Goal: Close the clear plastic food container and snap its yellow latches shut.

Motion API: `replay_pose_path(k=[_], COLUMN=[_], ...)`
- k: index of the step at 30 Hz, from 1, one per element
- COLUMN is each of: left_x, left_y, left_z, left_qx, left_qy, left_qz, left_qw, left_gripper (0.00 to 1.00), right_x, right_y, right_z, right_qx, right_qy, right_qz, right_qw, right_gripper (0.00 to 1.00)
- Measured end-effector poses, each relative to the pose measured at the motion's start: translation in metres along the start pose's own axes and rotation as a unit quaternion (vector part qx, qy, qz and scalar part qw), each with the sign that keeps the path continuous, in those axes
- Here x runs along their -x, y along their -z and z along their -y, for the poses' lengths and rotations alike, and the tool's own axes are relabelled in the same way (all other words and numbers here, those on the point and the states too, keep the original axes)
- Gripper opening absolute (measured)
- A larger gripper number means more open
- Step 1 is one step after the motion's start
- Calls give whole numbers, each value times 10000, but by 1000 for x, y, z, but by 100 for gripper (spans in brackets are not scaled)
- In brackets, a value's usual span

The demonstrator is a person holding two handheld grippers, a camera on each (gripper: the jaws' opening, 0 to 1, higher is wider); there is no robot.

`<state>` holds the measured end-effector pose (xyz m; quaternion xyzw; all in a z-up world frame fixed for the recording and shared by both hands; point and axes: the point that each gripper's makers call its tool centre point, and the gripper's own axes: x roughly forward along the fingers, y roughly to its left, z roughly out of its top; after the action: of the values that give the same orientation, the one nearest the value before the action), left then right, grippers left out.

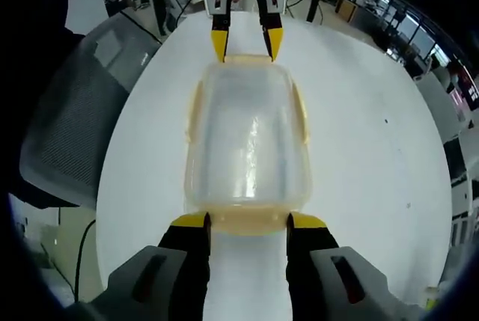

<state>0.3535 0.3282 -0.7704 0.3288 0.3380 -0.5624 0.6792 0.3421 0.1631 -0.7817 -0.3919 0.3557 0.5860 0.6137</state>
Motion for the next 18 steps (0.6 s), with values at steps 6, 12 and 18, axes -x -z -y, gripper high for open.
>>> replay_pose_path(k=[6, 12, 18], left_x=[-5, -8, -9], left_y=[-7, -13, -10], left_z=[-1, 3, 3], left_qx=[-44, -36, -30], left_qy=[37, 61, 74], left_qz=[13, 51, -4], left_qw=[10000, 10000, 10000], left_gripper=[33, 33, 33], right_x=[5, 10, 7], right_y=[6, 11, 11], right_z=[0, -3, -2], right_qx=[-17, 24, 18], right_qy=[34, 28, 56], right_qz=[-4, -59, -37], right_qw=[10000, 10000, 10000], right_gripper=[36, 36, 36])
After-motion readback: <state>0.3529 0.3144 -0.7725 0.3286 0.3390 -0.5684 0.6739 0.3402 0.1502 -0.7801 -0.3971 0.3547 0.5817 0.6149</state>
